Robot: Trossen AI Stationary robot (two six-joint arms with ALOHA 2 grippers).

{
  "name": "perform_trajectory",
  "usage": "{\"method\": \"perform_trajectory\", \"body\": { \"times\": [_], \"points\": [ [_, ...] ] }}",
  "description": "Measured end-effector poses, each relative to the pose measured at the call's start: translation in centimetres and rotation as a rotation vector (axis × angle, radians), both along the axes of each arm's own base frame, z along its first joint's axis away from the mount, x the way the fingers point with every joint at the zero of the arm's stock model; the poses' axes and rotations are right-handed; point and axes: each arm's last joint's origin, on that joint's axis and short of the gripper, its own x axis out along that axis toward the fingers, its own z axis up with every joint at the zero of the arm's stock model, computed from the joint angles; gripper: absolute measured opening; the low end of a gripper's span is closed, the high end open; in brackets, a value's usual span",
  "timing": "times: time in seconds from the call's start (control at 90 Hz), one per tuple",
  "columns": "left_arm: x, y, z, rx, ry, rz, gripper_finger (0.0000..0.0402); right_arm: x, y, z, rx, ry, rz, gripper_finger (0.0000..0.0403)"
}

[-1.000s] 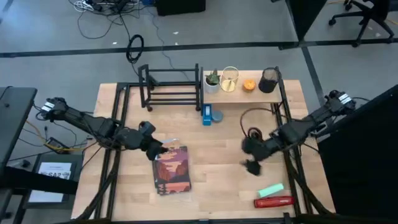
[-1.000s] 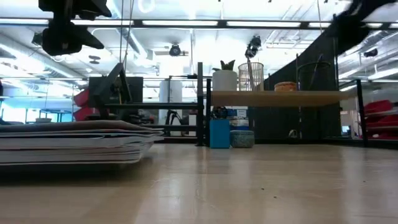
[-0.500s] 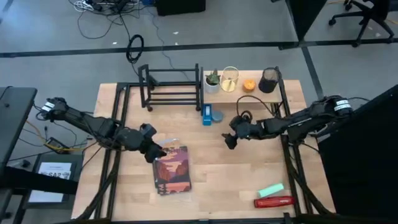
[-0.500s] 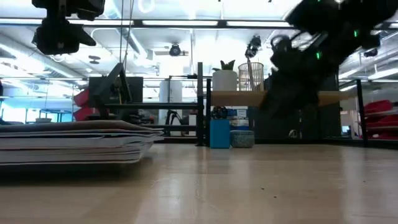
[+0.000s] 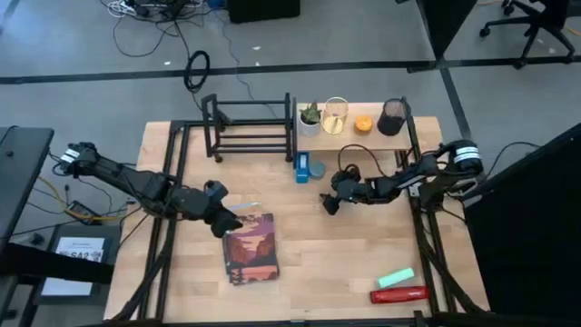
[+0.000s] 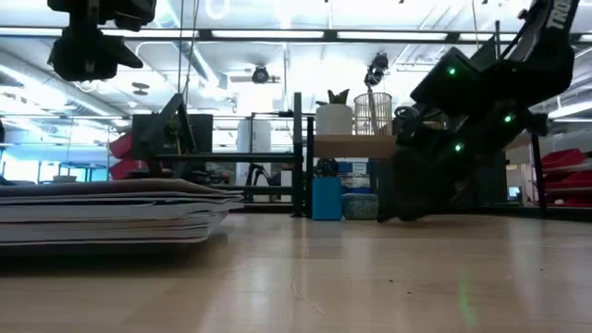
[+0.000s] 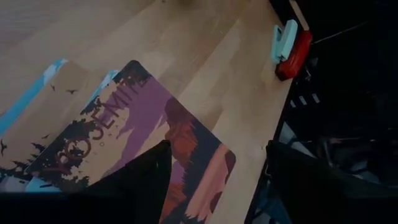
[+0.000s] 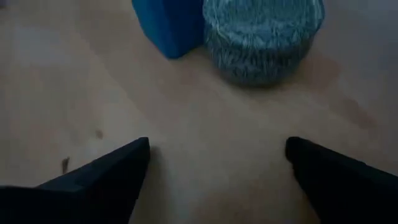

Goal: Stock shelves
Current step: Remove the green scented candle from under the shelf

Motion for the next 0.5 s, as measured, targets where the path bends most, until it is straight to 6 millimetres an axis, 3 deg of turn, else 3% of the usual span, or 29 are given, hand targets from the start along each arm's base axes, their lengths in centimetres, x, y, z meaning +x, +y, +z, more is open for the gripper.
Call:
{"method": "perform_trajectory", "body": {
  "times": [0.5],
  "points": [
    [0.0, 0.1, 0.0, -0.011, 0.0, 0.034, 0.0241, 0.4, -4.0, 0.2, -0.068, -0.081, -0.057, 0.0369]
  ]
}}
